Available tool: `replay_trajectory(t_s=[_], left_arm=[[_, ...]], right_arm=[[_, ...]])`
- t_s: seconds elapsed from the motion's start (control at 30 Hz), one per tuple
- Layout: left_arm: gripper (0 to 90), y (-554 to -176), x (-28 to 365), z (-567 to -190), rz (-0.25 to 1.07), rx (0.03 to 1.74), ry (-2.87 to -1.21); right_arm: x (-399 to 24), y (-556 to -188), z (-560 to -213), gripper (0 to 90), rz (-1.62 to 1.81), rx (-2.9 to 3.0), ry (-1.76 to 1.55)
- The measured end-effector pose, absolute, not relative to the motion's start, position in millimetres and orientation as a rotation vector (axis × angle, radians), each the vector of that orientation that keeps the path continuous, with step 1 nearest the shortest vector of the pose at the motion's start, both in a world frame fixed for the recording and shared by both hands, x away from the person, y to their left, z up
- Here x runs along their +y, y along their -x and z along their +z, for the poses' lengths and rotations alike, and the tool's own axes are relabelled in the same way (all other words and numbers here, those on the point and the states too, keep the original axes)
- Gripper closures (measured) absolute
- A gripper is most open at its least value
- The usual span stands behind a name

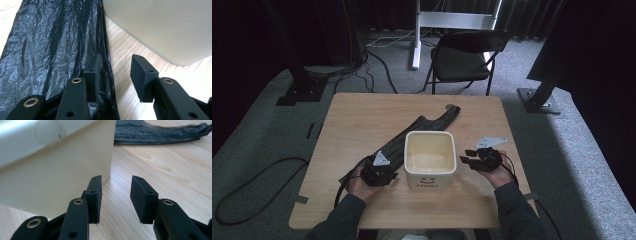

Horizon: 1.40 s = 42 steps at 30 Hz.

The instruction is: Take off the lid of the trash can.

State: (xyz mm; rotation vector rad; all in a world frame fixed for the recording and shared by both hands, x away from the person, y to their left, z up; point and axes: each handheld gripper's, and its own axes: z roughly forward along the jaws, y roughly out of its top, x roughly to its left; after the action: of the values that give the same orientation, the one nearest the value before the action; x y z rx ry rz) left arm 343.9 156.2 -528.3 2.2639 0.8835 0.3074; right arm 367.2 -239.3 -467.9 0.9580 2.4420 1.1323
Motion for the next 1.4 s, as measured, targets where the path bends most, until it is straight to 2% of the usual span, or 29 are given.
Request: replay_trajectory(t_s=[0.23,0.83,1.4], left_arm=[[60.4,-345.1,155.9,-530.2,0.308,0.887,-2.273],[59.9,-346.1,155.3,-532.3,0.324,0.881,-2.287],[59.2,-345.5,154.6,-532.7,0.331,0.876,-2.288]], right_arm=[[-241.1,-374.3,-450.0,64.1,1.148,2.428,-0.956],[-226.4,-393.0,-409.7,63.7,1.188,2.416,-0.912],[-182.8,-414.9,-399.6,62.5,1.153,2.467,-0.869]])
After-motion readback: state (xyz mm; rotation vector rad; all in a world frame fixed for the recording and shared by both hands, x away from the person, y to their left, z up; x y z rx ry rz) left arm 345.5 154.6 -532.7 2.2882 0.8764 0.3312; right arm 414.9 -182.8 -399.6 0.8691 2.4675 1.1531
